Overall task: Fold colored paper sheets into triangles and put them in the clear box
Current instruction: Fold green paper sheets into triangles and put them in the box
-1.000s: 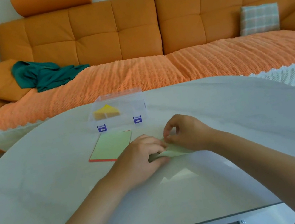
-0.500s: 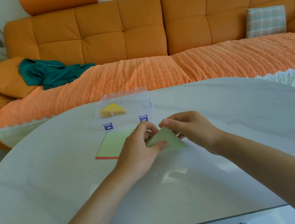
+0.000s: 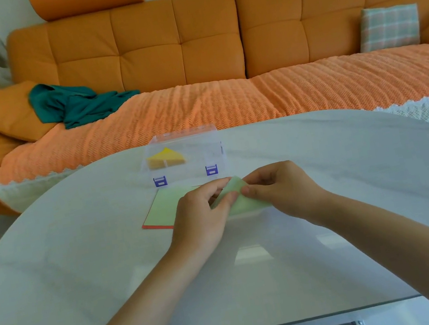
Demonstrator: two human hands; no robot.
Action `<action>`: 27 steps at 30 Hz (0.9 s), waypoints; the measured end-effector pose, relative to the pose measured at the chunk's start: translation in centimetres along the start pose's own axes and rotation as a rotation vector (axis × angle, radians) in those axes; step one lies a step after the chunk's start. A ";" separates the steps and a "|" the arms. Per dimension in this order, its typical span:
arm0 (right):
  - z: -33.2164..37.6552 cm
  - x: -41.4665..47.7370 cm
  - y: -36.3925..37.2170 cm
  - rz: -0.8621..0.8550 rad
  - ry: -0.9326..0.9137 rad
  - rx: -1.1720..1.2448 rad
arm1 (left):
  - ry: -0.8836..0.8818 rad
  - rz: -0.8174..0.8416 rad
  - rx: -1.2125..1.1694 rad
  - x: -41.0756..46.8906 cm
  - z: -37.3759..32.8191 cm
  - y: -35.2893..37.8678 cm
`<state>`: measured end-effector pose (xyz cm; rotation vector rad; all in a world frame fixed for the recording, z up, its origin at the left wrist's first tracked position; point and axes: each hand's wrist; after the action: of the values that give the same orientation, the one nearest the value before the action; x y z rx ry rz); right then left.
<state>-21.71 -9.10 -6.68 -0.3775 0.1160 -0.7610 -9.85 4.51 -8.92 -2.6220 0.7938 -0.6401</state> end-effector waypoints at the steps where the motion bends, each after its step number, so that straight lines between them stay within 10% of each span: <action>1: 0.0 -0.1 0.1 0.001 -0.013 -0.002 | -0.004 -0.008 -0.001 0.0 0.1 0.1; 27: -0.6 -0.6 0.8 -0.041 -0.141 -0.300 | 0.069 -0.054 0.047 -0.5 0.3 1.5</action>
<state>-21.82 -8.34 -7.57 -0.7193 0.0900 -0.7566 -10.68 3.68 -9.96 -2.5995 0.7203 -0.7582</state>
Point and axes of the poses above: each hand's wrist, its own x-axis towards the middle knuckle, its own y-axis out of the palm, z = x × y, and after that the axes turned 8 degrees about -z, right-handed
